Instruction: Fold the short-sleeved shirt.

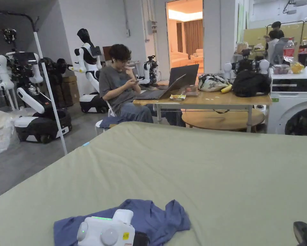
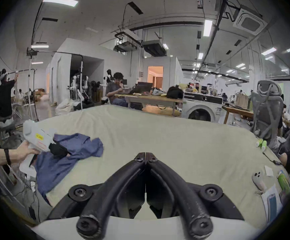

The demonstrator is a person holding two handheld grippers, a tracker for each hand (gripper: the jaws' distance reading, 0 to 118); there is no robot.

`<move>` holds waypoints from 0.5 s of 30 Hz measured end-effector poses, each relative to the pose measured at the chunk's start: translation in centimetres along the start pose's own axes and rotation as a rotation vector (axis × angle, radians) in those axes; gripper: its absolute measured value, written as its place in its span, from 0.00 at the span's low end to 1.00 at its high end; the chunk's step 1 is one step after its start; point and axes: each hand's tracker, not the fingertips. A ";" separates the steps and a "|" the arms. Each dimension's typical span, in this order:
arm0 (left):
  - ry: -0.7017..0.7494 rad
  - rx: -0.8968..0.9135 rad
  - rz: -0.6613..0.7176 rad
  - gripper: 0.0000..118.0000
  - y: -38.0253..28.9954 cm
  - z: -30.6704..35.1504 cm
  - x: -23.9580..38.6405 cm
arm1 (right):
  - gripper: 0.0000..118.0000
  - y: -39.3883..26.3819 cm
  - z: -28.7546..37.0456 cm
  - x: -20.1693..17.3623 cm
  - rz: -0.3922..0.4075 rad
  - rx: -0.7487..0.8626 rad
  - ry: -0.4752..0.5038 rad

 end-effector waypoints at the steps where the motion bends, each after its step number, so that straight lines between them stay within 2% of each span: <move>1: 0.016 0.037 0.002 0.34 -0.5 0.1 0.0 | 0.00 -0.2 -0.1 0.3 -0.007 -0.007 -0.007; 2: 0.019 0.086 -0.003 0.11 -0.6 0.9 0.3 | 0.00 -0.3 -0.1 0.5 -0.023 -0.012 -0.009; 3: 0.015 0.063 -0.004 0.00 -0.3 1.0 0.4 | 0.00 -0.4 -0.1 0.7 -0.045 -0.019 -0.004; 6: 0.023 0.063 -0.029 0.00 0.3 1.3 0.7 | 0.00 -0.6 0.3 1.0 -0.075 -0.020 0.009; 9: 0.016 0.066 0.024 0.00 0.8 2.4 0.7 | 0.00 -0.5 1.1 1.4 -0.105 -0.015 0.020; 12: -0.013 0.225 0.101 0.00 3.4 8.3 -0.1 | 0.00 -0.2 2.1 2.0 -0.128 -0.003 0.019; 15: 0.037 0.332 0.046 0.00 7.6 15.3 -0.8 | 0.00 0.1 3.3 2.8 -0.146 0.019 0.016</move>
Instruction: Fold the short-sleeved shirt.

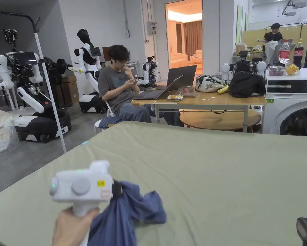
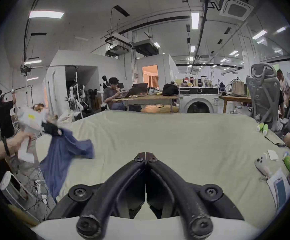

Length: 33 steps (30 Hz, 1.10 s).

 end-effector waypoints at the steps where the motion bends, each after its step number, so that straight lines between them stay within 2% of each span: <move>1: 0.007 0.058 0.010 0.00 2.5 1.9 0.0 | 0.00 0.1 0.4 0.2 -0.009 0.012 -0.001; 3: 0.001 0.193 0.032 0.00 7.2 5.1 0.3 | 0.00 0.4 1.1 0.6 -0.026 0.024 -0.003; 5: 0.012 0.252 -0.010 0.00 12.1 7.7 1.6 | 0.00 0.7 1.8 1.0 -0.025 0.031 -0.010; 7: 0.057 0.296 -0.150 0.00 16.1 9.6 4.7 | 0.00 1.1 2.7 1.6 -0.011 0.046 -0.035; 9: 0.097 0.322 -0.248 0.00 18.7 10.0 8.0 | 0.00 1.3 3.3 2.4 -0.021 0.061 -0.055; 13: 0.035 0.315 -0.330 0.00 18.5 6.0 14.7 | 0.00 1.7 4.6 4.4 -0.041 0.069 -0.098; 16: -0.074 0.200 -0.355 0.00 13.8 -0.1 19.9 | 0.00 1.5 5.6 5.8 -0.043 0.061 -0.128; 19: -0.229 0.060 -0.364 0.00 5.9 -5.6 26.2 | 0.00 1.3 6.8 7.6 -0.056 0.050 -0.171; 22: -0.448 -0.039 -0.283 0.00 -2.1 -9.3 32.9 | 0.00 1.4 7.8 9.6 -0.083 0.049 -0.234; 24: -0.565 -0.166 -0.271 0.00 -7.3 -10.2 38.3 | 0.00 1.7 8.3 10.8 -0.109 0.026 -0.271; 26: -0.669 -0.279 -0.318 0.00 -12.4 -9.8 43.6 | 0.00 2.0 9.0 11.7 -0.098 0.011 -0.304; 29: -0.810 -0.318 -0.414 0.01 -18.2 -7.4 49.8 | 0.00 2.5 10.3 12.9 -0.115 0.009 -0.341; 30: -0.878 -0.350 -0.374 0.05 -19.9 -6.2 51.4 | 0.00 2.5 10.7 13.1 -0.127 0.014 -0.354; 31: -0.938 -0.386 -0.380 0.15 -20.8 -5.6 52.4 | 0.00 2.5 11.1 13.4 -0.132 0.018 -0.359; 33: -0.903 -0.355 -0.387 0.25 -22.3 -4.1 53.3 | 0.00 2.1 11.7 13.5 -0.130 0.016 -0.366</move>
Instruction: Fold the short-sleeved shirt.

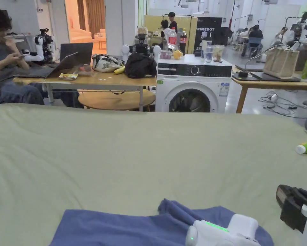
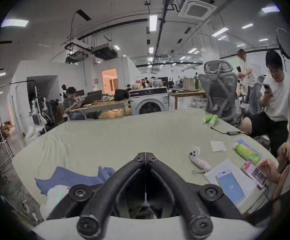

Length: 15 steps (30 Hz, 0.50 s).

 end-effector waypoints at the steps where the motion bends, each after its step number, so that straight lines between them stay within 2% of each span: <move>1: 0.028 -0.018 -0.039 0.25 -0.2 0.1 0.8 | 0.00 -0.2 0.2 0.1 0.007 -0.003 -0.004; 2: 0.026 0.011 -0.054 0.42 -0.4 0.7 0.5 | 0.00 -0.5 0.2 0.1 0.014 -0.008 -0.004; 3: -0.030 0.068 -0.048 0.45 -0.4 1.9 -0.3 | 0.00 -0.7 0.3 0.0 0.018 -0.014 -0.002; 6: -0.007 0.215 0.013 0.45 0.8 7.7 -2.7 | 0.00 -1.3 0.6 -0.3 0.035 -0.015 0.025; 11: 0.328 0.500 -0.106 0.44 1.9 21.2 -6.5 | 0.00 -0.9 0.3 -1.7 0.094 0.021 0.019; 12: 0.404 0.548 -0.139 0.41 1.7 23.9 -7.1 | 0.00 -0.7 0.2 -1.9 0.088 0.029 0.022; 13: 0.494 0.589 -0.162 0.34 1.2 26.1 -7.6 | 0.00 -0.4 0.1 -2.2 0.071 0.045 0.043; 15: 0.605 0.640 -0.194 0.03 0.6 30.1 -8.1 | 0.00 -0.1 -0.1 -3.0 0.060 0.063 0.065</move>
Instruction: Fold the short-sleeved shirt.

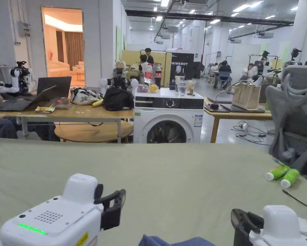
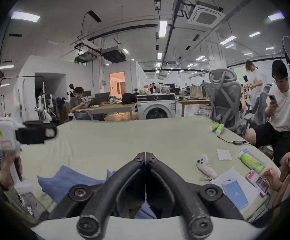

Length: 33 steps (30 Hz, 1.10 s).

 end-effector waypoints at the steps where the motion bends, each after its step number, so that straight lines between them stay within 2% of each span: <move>1: 0.042 0.021 -0.002 0.00 0.5 1.3 -1.1 | 0.00 0.1 -0.2 -0.5 0.003 0.008 0.004; 8: 0.126 0.040 0.028 0.00 0.5 6.7 -5.2 | 0.00 -0.3 -1.3 -3.0 0.029 0.016 0.052; 13: 0.130 -0.008 0.070 0.00 -0.2 7.0 -6.3 | 0.00 -0.9 -1.7 -4.1 0.045 0.009 0.055; 16: 0.123 -0.010 0.085 0.00 -0.3 6.5 -6.6 | 0.00 -0.9 -1.9 -4.7 0.093 0.016 0.041; 19: 0.112 -0.071 0.124 0.00 -0.4 5.3 -7.4 | 0.00 -0.9 -2.1 -4.5 0.086 0.010 0.054; 20: 0.121 -0.080 0.137 0.06 -0.7 4.8 -7.8 | 0.00 -0.9 -2.1 -4.4 0.077 0.006 0.061; 22: 0.136 -0.176 0.159 0.37 -0.9 3.2 -9.0 | 0.00 -1.0 -2.2 -4.0 0.069 -0.002 0.062; 23: 0.096 -0.257 0.193 0.60 -1.3 1.8 -10.0 | 0.00 -1.2 -2.2 -3.7 0.062 -0.015 0.064; 24: 0.049 -0.301 0.243 0.67 -1.9 0.7 -10.9 | 0.00 -1.4 -2.2 -3.5 0.053 -0.028 0.072; 26: -0.037 -0.465 0.436 0.67 -4.4 -2.8 -13.6 | 0.00 -2.1 -2.1 -2.9 0.026 -0.060 0.098; 27: -0.017 -0.530 0.495 0.67 -6.3 -4.6 -14.7 | 0.00 -2.5 -2.0 -2.6 0.022 -0.073 0.099; 29: 0.098 -0.622 0.439 0.67 -9.3 -7.2 -15.2 | 0.00 -3.4 -1.9 -2.1 0.032 -0.092 0.090; 31: 0.119 -0.738 0.427 0.66 -11.8 -9.7 -15.9 | 0.00 -4.0 -1.7 -1.3 0.041 -0.114 0.072; 33: 0.151 -0.778 0.451 0.64 -13.6 -11.1 -16.2 | 0.00 -4.3 -1.5 -0.5 0.034 -0.140 0.064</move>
